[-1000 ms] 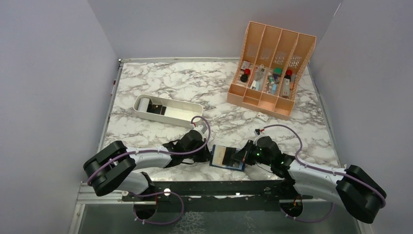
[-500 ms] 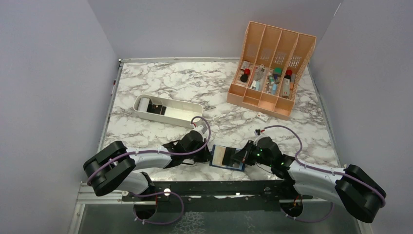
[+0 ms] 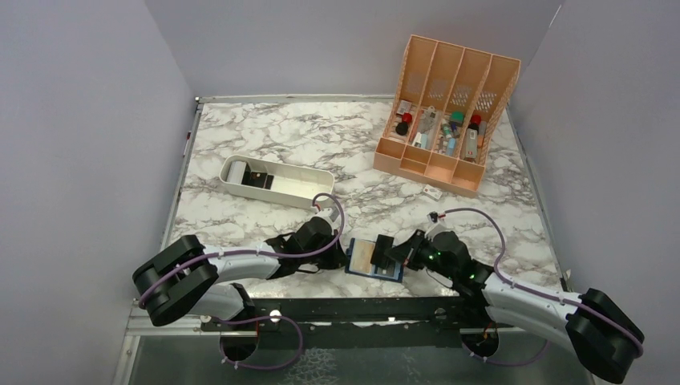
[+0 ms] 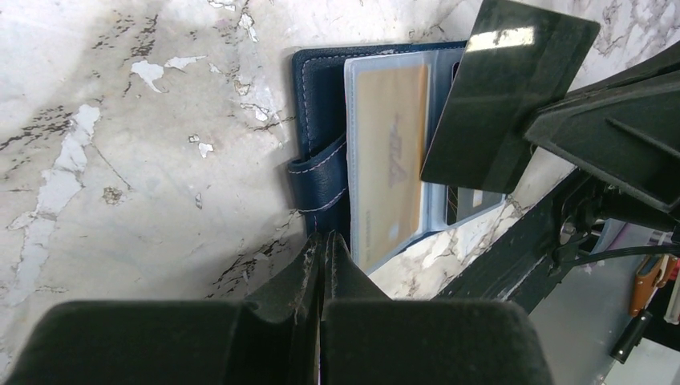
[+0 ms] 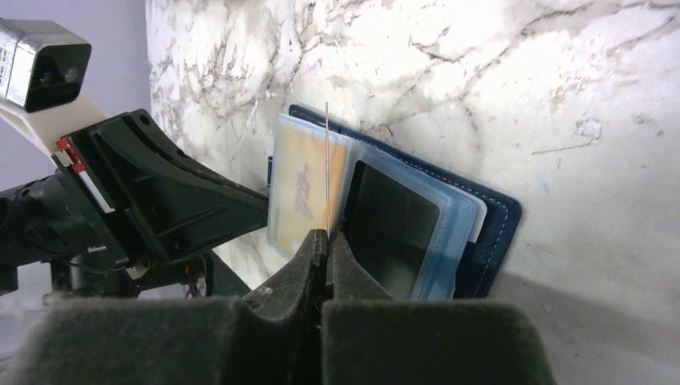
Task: Put the credit cards into the card holder
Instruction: Insert the credit card into the card holder.
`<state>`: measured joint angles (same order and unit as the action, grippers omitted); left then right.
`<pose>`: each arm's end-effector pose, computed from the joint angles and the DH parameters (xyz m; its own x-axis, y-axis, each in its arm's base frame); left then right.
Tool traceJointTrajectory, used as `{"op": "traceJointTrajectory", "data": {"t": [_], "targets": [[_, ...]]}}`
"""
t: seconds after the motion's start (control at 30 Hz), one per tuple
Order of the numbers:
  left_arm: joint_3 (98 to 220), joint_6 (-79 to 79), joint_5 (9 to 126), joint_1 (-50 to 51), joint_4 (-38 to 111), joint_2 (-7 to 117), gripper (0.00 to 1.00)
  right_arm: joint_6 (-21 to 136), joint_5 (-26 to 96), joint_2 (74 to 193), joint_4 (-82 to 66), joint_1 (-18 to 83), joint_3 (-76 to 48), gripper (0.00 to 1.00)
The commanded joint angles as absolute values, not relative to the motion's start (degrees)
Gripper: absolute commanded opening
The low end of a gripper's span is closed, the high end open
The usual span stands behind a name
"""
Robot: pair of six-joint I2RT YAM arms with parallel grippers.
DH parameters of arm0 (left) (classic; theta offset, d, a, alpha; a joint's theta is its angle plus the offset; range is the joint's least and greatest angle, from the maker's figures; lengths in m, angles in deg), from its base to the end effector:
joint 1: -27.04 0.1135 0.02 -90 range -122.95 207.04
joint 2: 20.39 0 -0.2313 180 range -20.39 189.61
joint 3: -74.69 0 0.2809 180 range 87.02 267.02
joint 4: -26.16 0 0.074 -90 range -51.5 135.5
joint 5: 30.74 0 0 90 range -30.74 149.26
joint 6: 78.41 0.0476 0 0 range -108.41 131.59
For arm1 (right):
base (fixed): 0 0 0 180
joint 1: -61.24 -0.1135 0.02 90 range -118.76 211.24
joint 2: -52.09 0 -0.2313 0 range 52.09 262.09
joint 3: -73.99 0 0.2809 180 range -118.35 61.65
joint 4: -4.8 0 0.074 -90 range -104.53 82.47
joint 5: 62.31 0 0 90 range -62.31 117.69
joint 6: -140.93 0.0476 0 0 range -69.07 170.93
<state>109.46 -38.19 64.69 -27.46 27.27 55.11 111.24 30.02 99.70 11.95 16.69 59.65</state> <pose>0.1504 -0.2187 0.0732 -0.9002 -0.0469 -0.4329 0.2540 0.7509 -0.6096 0.1469 0.1473 0.0767 -0.7869 0.4433 -0.4292 -0.0875 0.6083 0.7889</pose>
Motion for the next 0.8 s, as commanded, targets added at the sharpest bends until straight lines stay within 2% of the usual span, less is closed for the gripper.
{"op": "traceJointTrajectory", "data": {"t": [0.0, 0.37, 0.77], "targets": [[108.55, -38.5, 63.17, -27.95, 28.32, 54.13, 0.0, 107.95, 26.04, 98.93, 11.74, 16.5, 60.93, 0.01], [108.44, -38.77, 62.78, -28.37, 28.33, 54.1, 0.0, 107.09, 29.52, 106.05, 18.61, 16.5, 61.02, 0.01], [109.23, -38.9, 62.35, -28.76, 28.41, 55.32, 0.0, 108.76, 31.18, 103.42, 18.35, 16.51, 62.92, 0.01]]}}
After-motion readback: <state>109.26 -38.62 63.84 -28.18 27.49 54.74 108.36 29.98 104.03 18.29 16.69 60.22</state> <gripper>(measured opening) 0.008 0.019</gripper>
